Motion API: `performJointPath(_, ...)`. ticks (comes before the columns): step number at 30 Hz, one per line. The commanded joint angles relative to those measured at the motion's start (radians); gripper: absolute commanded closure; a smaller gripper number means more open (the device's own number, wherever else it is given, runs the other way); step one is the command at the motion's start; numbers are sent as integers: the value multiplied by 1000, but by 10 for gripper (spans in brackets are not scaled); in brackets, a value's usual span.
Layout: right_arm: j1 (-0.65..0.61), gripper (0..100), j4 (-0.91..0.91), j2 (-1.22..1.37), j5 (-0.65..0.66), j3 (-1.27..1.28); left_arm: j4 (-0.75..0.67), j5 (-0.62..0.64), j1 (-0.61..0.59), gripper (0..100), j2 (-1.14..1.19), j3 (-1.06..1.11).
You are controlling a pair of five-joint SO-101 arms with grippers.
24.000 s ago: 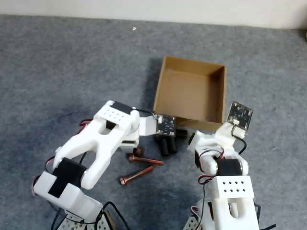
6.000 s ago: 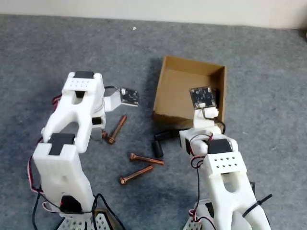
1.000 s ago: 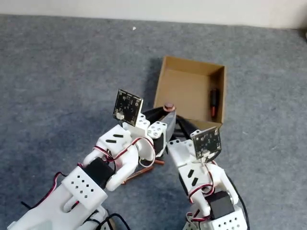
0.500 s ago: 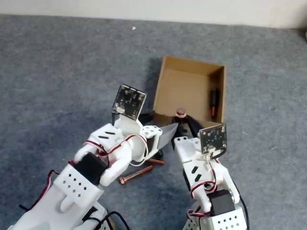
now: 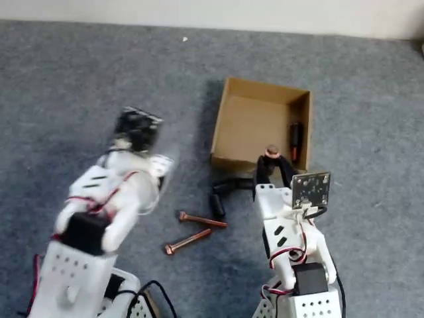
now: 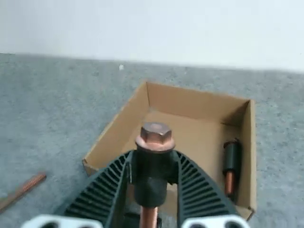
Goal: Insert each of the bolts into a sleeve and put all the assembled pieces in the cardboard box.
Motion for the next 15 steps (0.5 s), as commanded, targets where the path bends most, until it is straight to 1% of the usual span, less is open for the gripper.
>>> performJointPath(1,12,958,-38,-18,-6,-8,-3,-15,-93,990,-108,39)
performJointPath(3,12,994,-38,-18,-3,-8,-3,-15,-127,988,-170,104)
performJointPath(13,16,994,-38,-18,-2,-13,-5,-15,-277,986,-538,495)
performJointPath(15,16,994,-38,-16,34,-16,0,-12,-309,986,-622,564)
